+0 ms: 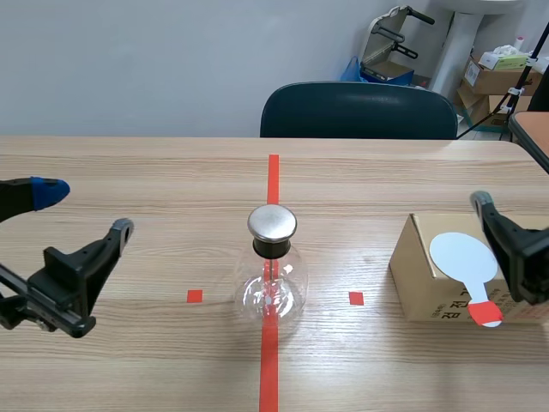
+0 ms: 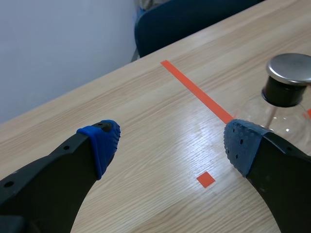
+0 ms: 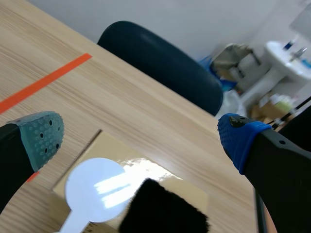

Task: Do the electroscope experiment

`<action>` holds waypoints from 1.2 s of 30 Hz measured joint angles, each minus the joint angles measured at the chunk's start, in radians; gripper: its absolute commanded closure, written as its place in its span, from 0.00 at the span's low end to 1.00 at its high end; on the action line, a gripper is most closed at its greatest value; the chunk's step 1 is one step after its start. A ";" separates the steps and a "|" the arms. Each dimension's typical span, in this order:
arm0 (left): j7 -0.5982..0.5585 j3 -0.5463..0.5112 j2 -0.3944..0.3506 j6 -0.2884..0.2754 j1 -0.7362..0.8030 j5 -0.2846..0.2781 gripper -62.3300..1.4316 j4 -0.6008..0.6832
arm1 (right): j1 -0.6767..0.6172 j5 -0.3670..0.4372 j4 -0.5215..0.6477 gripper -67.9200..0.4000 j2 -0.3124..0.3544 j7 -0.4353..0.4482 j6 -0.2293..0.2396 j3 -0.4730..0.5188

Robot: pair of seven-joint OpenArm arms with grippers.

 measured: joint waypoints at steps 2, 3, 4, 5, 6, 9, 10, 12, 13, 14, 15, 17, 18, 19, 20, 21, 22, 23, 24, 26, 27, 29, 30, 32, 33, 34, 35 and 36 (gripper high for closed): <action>-0.030 -0.023 0.000 0.000 0.023 -0.009 0.25 0.000 | 0.043 0.045 0.024 0.00 -0.002 -0.069 0.058 0.000; -0.056 -0.034 -0.001 0.000 0.039 -0.013 0.25 0.000 | 0.066 0.070 0.033 0.00 -0.003 -0.100 0.085 -0.001; -0.087 -0.045 -0.002 0.000 0.057 -0.013 0.25 0.000 | 0.087 0.078 0.038 0.00 -0.003 -0.119 0.108 -0.005; -0.116 -0.054 -0.004 0.000 0.079 -0.013 0.26 0.000 | 0.111 0.089 0.041 0.00 -0.003 -0.132 0.117 -0.011; -0.147 -0.059 -0.007 0.004 0.101 -0.013 0.26 0.000 | 0.132 0.108 0.042 0.00 -0.003 -0.146 0.125 -0.021; -0.242 -0.065 -0.017 0.014 0.166 -0.031 0.26 0.000 | 0.194 0.129 0.042 0.00 -0.008 -0.199 0.135 -0.064; -0.254 -0.066 -0.017 0.022 0.182 -0.031 0.26 0.000 | 0.212 0.128 0.042 0.00 -0.019 -0.213 0.135 -0.079; -0.264 -0.070 -0.017 0.025 0.207 -0.031 0.26 0.000 | 0.243 0.128 0.042 0.00 -0.045 -0.249 0.135 -0.102; -0.277 -0.071 -0.017 0.026 0.217 -0.031 0.26 0.000 | 0.250 0.128 0.042 0.00 -0.058 -0.259 0.135 -0.107; -0.286 -0.071 -0.017 0.026 0.224 -0.031 0.26 0.000 | 0.255 0.128 0.042 0.00 -0.069 -0.260 0.135 -0.109; -0.288 -0.071 -0.017 0.023 0.230 -0.031 0.26 0.000 | 0.256 0.128 0.042 0.00 -0.076 -0.260 0.135 -0.110; -0.317 -0.071 -0.017 0.022 0.240 -0.031 0.26 0.000 | 0.255 0.128 0.042 0.00 -0.082 -0.262 0.135 -0.110; -0.324 -0.071 -0.017 0.021 0.242 -0.031 0.26 0.000 | 0.255 0.128 0.042 0.00 -0.083 -0.266 0.135 -0.110; -0.323 -0.071 -0.017 0.016 0.244 -0.031 0.26 0.000 | 0.255 0.128 0.042 0.00 -0.083 -0.267 0.135 -0.110; -0.323 -0.071 -0.017 0.011 0.245 -0.031 0.26 0.000 | 0.255 0.128 0.042 0.00 -0.083 -0.267 0.135 -0.110; -0.323 -0.071 -0.017 0.011 0.246 -0.031 0.26 0.000 | 0.255 0.128 0.042 0.00 -0.083 -0.267 0.135 -0.109; -0.323 -0.071 -0.017 0.011 0.246 -0.031 0.26 0.000 | 0.255 0.128 0.042 0.00 -0.083 -0.267 0.135 -0.109; -0.323 -0.071 -0.017 0.011 0.246 -0.031 0.26 0.000 | 0.255 0.128 0.042 0.00 -0.083 -0.271 0.135 -0.109; -0.323 -0.071 -0.017 0.011 0.246 -0.031 0.26 0.000 | 0.255 0.128 0.042 0.00 -0.083 -0.278 0.135 -0.109; -0.323 -0.071 -0.017 0.011 0.246 -0.028 0.26 0.000 | 0.254 0.128 0.042 0.00 -0.083 -0.285 0.135 -0.109; -0.323 -0.071 -0.017 0.011 0.246 -0.019 0.26 0.000 | 0.254 0.128 0.042 0.00 -0.083 -0.285 0.135 -0.109; -0.323 -0.071 -0.017 0.011 0.246 -0.003 0.26 0.000 | 0.254 0.128 0.042 0.00 -0.083 -0.281 0.135 -0.109; -0.323 -0.071 -0.017 0.011 0.246 -0.003 0.26 0.000 | 0.254 0.128 0.042 0.00 -0.083 -0.280 0.135 -0.109; -0.323 -0.071 -0.017 0.011 0.246 0.010 0.26 0.000 | 0.254 0.128 0.042 0.00 -0.083 -0.277 0.135 -0.109; -0.323 -0.071 -0.017 0.011 0.246 0.024 0.26 0.000 | 0.254 0.128 0.042 0.00 -0.083 -0.277 0.135 -0.109; -0.323 -0.071 -0.017 0.011 0.246 0.031 0.26 0.000 | 0.254 0.128 0.042 0.00 -0.083 -0.277 0.135 -0.109; -0.323 -0.071 -0.017 0.011 0.246 0.040 0.26 0.000 | 0.254 0.128 0.042 0.00 -0.083 -0.277 0.135 -0.109; -0.323 -0.071 -0.017 0.013 0.246 0.065 0.26 0.000 | 0.254 0.128 0.042 0.00 -0.083 -0.277 0.135 -0.109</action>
